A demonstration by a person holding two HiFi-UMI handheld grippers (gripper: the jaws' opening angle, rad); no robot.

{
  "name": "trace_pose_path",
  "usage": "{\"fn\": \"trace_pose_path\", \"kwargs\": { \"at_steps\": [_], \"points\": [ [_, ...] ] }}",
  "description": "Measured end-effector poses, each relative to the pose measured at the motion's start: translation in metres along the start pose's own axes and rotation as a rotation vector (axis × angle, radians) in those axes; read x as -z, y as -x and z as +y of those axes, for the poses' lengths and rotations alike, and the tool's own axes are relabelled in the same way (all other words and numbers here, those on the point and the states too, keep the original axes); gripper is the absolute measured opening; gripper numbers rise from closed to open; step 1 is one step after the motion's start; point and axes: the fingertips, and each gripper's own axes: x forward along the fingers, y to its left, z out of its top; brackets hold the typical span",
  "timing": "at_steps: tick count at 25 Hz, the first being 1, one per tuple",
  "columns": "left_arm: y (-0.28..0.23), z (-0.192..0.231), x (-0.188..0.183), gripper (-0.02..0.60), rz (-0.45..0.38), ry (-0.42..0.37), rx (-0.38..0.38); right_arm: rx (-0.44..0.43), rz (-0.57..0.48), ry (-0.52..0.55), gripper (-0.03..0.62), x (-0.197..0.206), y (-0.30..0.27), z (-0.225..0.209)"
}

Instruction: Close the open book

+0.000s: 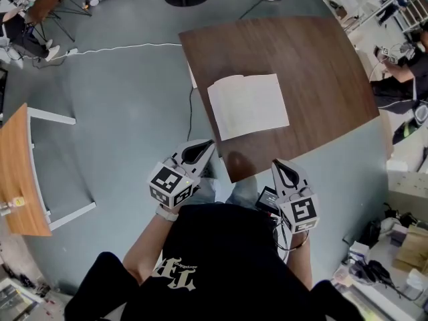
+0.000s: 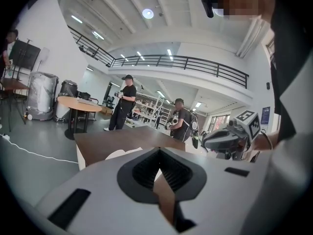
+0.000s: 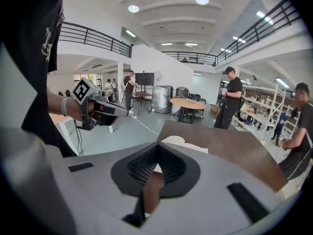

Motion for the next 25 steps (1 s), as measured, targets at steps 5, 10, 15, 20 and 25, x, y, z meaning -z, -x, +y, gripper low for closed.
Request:
{"fn": "trace_pose_path", "kwargs": {
  "at_steps": [5,10,15,20,25],
  "points": [
    [-0.009,-0.002,0.012,0.005,0.008,0.029,-0.045,-0.056,-0.05,0.04,-0.012,0.007,-0.007,-0.009],
    [-0.027,-0.004,0.025,0.005,0.026,0.08,-0.082,-0.083,-0.045,0.046,-0.012,0.009,-0.01,-0.028],
    [-0.053,-0.009,0.035,0.005,0.028,0.161,-0.097,-0.087,0.001,0.039,-0.012,0.01,-0.011,-0.056],
    [-0.072,-0.013,0.038,0.005,0.027,0.214,-0.12,-0.118,-0.034,0.027,-0.012,0.027,-0.017,-0.079],
    [-0.087,-0.017,0.038,0.005,0.039,0.212,-0.143,-0.144,-0.043,0.019,-0.012,0.039,-0.023,-0.097]
  ]
}}
